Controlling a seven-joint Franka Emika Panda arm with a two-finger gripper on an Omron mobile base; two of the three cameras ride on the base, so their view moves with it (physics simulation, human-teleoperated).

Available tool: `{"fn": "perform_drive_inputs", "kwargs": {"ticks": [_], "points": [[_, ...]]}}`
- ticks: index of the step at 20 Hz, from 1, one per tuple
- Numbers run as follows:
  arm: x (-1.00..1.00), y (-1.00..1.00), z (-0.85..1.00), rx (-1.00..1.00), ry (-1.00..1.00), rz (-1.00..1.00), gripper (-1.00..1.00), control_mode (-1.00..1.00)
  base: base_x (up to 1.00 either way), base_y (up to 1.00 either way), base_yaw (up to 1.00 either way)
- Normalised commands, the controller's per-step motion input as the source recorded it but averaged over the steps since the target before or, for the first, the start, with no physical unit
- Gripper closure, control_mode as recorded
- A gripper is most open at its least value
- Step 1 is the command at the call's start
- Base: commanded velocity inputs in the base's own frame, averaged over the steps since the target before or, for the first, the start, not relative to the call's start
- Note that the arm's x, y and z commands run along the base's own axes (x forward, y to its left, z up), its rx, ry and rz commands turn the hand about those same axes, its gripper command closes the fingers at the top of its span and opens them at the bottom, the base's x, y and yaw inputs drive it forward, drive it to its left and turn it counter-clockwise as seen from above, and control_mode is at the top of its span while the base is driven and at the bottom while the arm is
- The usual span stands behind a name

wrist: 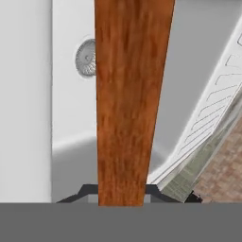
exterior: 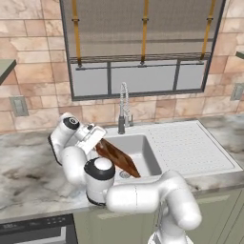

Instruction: Move the cutting board and knife to the sink. Then move spray from the cabinet to the counter.

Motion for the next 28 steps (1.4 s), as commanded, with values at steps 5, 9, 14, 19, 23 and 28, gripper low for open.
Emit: {"fn": "perform_drive_inputs", "kwargs": {"ticks": [5, 9, 14, 19, 23, 28], "points": [[-0.26, -0.44, -0.47, 0.0, 0.07, -0.13, -1.0, -1.0, 0.0, 0.0, 0.0], [-0.32, -0.29, -0.14, 0.0, 0.03, -0.11, -1.0, -1.0, 0.0, 0.0, 0.0], [-0.52, -0.13, 0.01, 0.1, -0.06, -0.02, -1.0, -1.0, 0.0, 0.0, 0.0], [-0.38, 0.0, 0.21, 0.12, -0.18, 0.0, -1.0, -1.0, 0.0, 0.0, 0.0], [-0.4, 0.01, 0.55, 0.16, -0.2, 0.0, -1.0, -1.0, 0.0, 0.0, 0.0], [-0.54, 0.0, 0.73, 0.2, -0.24, 0.0, -1.0, -1.0, 0.0, 0.0, 0.0]]}}
